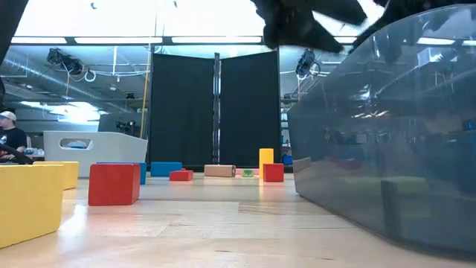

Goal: Sort blocks by size
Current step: Put the blue cube block into the gray bin

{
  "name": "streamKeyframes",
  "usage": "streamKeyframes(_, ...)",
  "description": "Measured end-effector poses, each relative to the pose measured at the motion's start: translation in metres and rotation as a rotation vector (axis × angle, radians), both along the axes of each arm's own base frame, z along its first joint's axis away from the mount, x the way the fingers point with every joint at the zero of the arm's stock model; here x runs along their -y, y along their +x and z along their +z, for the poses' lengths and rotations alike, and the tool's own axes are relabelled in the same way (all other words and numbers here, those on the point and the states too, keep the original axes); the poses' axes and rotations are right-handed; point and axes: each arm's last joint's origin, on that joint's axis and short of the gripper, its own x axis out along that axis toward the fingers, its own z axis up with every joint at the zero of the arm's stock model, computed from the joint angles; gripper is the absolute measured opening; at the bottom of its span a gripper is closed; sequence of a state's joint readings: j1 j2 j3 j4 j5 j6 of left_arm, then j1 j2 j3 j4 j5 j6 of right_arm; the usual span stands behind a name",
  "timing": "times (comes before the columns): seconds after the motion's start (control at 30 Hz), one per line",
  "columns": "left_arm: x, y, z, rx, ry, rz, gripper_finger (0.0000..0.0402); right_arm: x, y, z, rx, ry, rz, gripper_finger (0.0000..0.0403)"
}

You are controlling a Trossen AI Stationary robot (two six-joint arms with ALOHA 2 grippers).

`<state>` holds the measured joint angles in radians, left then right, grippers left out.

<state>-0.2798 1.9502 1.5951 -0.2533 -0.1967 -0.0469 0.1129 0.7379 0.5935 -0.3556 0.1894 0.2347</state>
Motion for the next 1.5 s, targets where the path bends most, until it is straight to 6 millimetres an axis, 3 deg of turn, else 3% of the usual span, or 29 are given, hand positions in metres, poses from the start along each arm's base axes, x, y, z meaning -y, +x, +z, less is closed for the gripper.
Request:
streamKeyframes(0.17,-0.02,-0.035,0.011,0.137,-0.018,0.026,0.0284,-0.007,0.017,-0.02,-0.192,0.028,-0.008,0.0212)
streamKeyframes(0.3,-0.045,-0.082,0.007,0.233,-0.063,0.078,0.0267,-0.012,0.022,-0.038,-0.332,0.059,-0.031,0.0244)
streamKeyframes(0.53,-0.072,-0.163,-0.002,0.406,-0.101,0.197,0.0259,-0.025,0.026,-0.06,-0.514,0.056,0.025,0.0281)
streamKeyframes(0.77,-0.084,-0.212,-0.011,0.504,-0.117,0.281,0.0259,-0.036,0.032,-0.083,-0.672,0.026,0.07,0.0307)
streamKeyframes(0.9,-0.087,-0.224,-0.014,0.531,-0.126,0.287,0.0259,-0.036,0.036,-0.093,-0.724,0.014,0.062,0.0317)
streamKeyframes(1.23,-0.087,-0.227,-0.016,0.526,-0.125,0.286,0.0259,-0.035,0.045,-0.122,-0.85,-0.009,0.033,0.0318)
streamKeyframes(1.37,-0.087,-0.227,-0.016,0.523,-0.124,0.285,0.0259,-0.036,0.048,-0.127,-0.865,-0.006,0.033,0.0286)
streamKeyframes(1.5,-0.087,-0.227,-0.016,0.523,-0.124,0.285,0.0259,-0.036,0.049,-0.126,-0.852,0.006,0.042,0.0224)
